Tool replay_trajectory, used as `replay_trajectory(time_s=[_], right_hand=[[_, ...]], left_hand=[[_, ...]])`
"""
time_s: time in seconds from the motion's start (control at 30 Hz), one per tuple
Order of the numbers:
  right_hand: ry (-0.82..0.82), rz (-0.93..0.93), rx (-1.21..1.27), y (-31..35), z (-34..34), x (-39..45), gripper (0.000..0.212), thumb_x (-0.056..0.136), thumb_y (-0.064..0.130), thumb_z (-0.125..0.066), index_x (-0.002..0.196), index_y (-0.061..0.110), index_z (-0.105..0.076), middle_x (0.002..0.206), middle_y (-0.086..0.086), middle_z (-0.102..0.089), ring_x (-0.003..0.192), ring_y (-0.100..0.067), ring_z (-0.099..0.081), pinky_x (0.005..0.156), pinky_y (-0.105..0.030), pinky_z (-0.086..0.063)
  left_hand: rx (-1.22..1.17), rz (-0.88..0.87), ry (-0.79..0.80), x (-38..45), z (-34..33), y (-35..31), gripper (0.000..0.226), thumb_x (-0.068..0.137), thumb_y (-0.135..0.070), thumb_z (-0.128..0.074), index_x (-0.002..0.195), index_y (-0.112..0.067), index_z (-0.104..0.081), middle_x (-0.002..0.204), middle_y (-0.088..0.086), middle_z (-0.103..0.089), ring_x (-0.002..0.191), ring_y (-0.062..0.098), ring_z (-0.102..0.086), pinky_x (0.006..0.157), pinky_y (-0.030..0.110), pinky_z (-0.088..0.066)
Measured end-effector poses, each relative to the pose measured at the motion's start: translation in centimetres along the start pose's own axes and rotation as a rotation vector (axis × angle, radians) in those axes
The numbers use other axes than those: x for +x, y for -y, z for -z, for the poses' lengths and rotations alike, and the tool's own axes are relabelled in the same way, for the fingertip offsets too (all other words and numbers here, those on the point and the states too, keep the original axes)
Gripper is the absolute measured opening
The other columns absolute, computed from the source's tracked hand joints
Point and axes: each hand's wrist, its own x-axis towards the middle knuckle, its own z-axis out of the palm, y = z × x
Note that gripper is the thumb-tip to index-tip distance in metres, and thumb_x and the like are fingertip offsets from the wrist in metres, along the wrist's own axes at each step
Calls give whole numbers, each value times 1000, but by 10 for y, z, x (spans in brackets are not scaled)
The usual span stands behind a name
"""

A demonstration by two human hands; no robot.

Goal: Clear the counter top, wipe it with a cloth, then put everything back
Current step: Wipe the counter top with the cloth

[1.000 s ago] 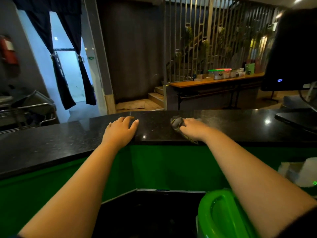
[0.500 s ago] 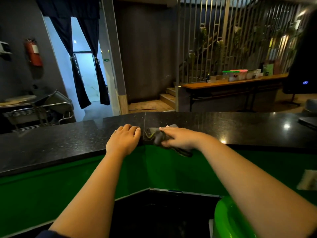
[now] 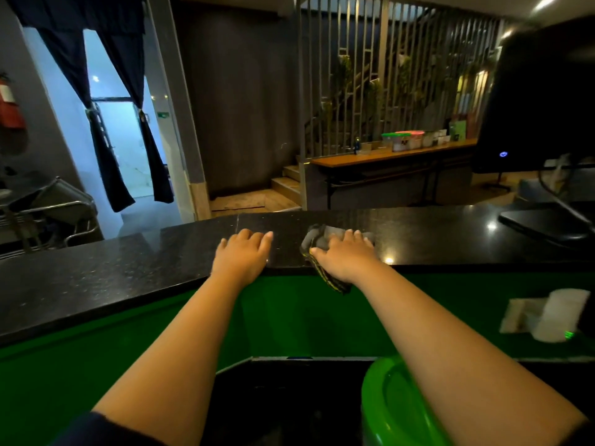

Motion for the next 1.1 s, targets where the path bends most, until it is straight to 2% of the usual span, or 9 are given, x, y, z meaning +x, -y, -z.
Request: replay_trajectory(time_s=[0.07,0.17,0.27,0.37,0.57,0.77,0.93,1.03,1.1], right_hand=[[10,-101,8,-13,2,3,78,95,62,-21,154,12,-11,160,-21,2,148,-37,3,118,-48,-1],[26,-195,3,-19,5,20,77,96,60,-21,154,11,-6,159,-23,6,146,-40,8,118,-50,3],[40,-297,2,-32,9,47,71,99,52,-21,154,11,-3,158,-24,8,145,-42,10,118,-52,5],[61,-373,-13,-48,14,76,69,99,48,-24,154,12,-2,158,-24,10,145,-43,10,117,-54,7],[131,-377,7,-51,25,128,76,96,57,-26,154,13,-5,159,-24,5,146,-43,7,117,-56,6],[132,-199,-1,-23,21,163,72,95,62,-24,153,20,-17,160,-15,-8,147,-37,-3,116,-54,-3],[166,130,-7,2,22,152,61,102,48,-26,153,15,-17,160,-10,-18,147,-30,-16,117,-47,-15],[294,283,59,1,24,132,55,103,40,-33,152,18,-22,159,-8,-20,146,-27,-17,117,-43,-16],[297,306,96,-12,22,119,52,101,41,-39,149,25,-31,156,-6,-29,143,-29,-25,116,-46,-21]], left_hand=[[-85,-89,-13,11,-4,-35,50,101,-46,-18,139,-28,-44,142,6,-44,133,27,-39,115,51,-18],[-197,-107,29,30,-8,-66,50,100,-48,-20,139,-28,-46,143,6,-44,133,26,-39,114,50,-21],[-184,-70,112,50,-16,-64,52,100,-49,-22,142,-25,-41,148,6,-39,136,27,-35,113,49,-24],[-248,-12,126,58,-20,-55,51,100,-48,-25,143,-24,-40,150,5,-35,137,26,-33,115,49,-23],[-287,-29,84,59,-28,-58,50,102,-39,-24,150,-25,-25,154,6,-29,141,26,-28,117,52,-16],[-281,-53,88,59,-28,-60,55,100,-39,-23,152,-25,-13,157,7,-24,142,26,-26,117,55,-12],[-218,-58,77,65,-36,-54,57,96,-41,-23,146,-13,-23,160,5,-10,143,28,-19,115,58,-15],[-282,5,75,62,-34,-54,63,94,-45,-19,151,-18,-12,159,10,-10,141,33,-21,114,56,-22],[-320,23,77,59,-31,-56,63,95,-43,-19,152,-22,-6,158,12,-12,140,35,-24,112,54,-24]])
